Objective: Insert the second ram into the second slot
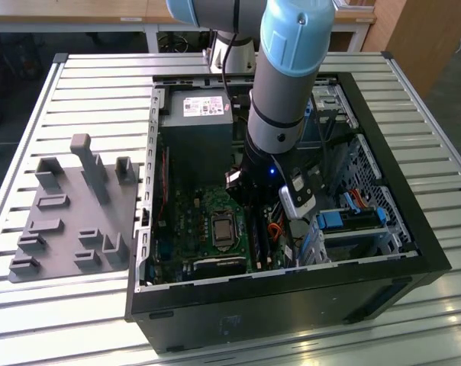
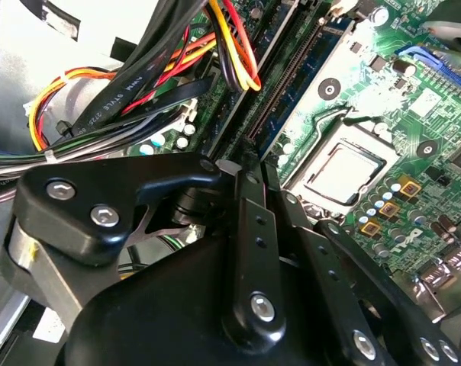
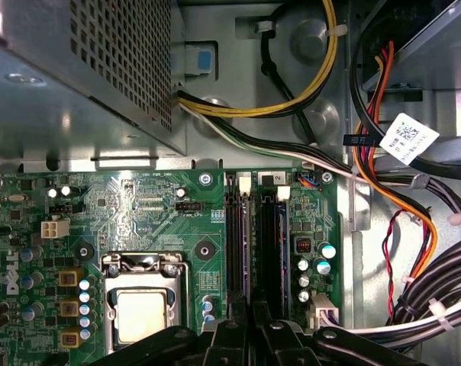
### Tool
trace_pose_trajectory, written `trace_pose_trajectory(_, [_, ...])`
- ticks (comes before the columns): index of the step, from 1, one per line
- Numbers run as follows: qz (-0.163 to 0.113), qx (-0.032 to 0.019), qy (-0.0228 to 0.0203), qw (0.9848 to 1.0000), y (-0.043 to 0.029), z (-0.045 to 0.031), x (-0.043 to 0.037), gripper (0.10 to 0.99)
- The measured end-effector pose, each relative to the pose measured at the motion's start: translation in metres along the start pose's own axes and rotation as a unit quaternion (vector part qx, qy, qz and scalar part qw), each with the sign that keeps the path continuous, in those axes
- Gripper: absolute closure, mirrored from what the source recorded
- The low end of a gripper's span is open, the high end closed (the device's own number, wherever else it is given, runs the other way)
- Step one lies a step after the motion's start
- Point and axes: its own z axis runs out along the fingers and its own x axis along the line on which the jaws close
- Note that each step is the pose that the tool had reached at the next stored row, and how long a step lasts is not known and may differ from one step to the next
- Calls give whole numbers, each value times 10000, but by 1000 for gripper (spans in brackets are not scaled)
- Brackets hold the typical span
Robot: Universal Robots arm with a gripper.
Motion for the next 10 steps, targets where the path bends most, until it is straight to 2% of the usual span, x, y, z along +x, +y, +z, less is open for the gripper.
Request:
trace_pose_trajectory(1, [0,0,0,10000,0,0,0,941])
trace_pose_trajectory(2, [0,0,0,10000,0,0,0,878])
trace_pose_trajectory(6, [0,1,0,10000,0,-7,0,878])
trace_pose_trajectory(10, [0,0,3,10000,3,-110,4,878])
